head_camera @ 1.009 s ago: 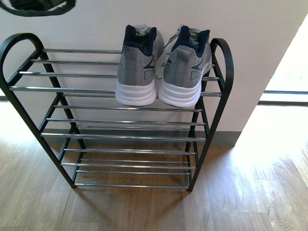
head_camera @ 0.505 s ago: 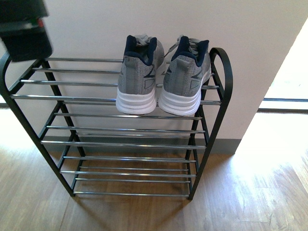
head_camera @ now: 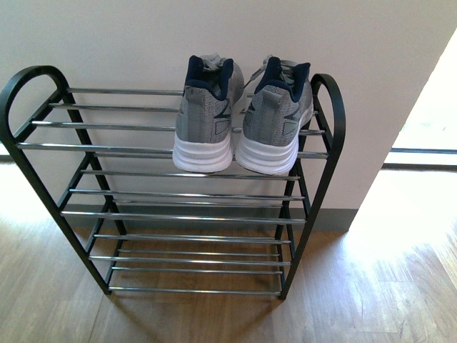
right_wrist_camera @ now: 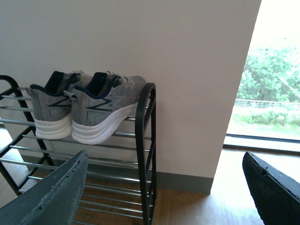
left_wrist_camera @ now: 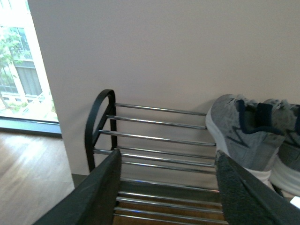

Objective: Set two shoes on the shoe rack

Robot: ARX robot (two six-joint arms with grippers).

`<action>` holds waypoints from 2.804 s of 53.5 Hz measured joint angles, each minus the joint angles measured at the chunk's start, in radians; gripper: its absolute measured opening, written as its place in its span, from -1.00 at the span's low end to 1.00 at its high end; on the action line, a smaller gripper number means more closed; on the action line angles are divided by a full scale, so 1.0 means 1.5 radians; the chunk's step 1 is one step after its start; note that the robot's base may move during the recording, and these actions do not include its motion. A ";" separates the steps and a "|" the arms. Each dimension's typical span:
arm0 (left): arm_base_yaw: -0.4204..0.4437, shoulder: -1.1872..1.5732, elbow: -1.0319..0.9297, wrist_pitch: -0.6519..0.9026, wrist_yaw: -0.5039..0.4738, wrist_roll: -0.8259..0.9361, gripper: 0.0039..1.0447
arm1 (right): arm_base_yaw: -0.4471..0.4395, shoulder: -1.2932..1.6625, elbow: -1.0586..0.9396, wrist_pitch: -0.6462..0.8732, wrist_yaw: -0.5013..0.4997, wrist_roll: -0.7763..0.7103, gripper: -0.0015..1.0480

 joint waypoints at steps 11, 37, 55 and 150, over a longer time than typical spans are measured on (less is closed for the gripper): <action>0.091 -0.131 -0.049 -0.083 0.089 0.037 -0.77 | 0.000 0.000 0.000 0.000 0.000 0.000 0.82; 0.219 -0.344 -0.086 -0.244 0.230 0.042 -0.99 | 0.000 0.000 0.000 0.000 0.000 0.000 0.82; 0.276 -0.450 -0.087 -0.345 0.269 0.043 -0.99 | 0.000 0.000 0.000 0.000 0.000 0.000 0.82; 0.277 -0.650 -0.087 -0.556 0.270 0.045 0.83 | 0.000 0.000 0.000 0.000 0.000 0.000 0.82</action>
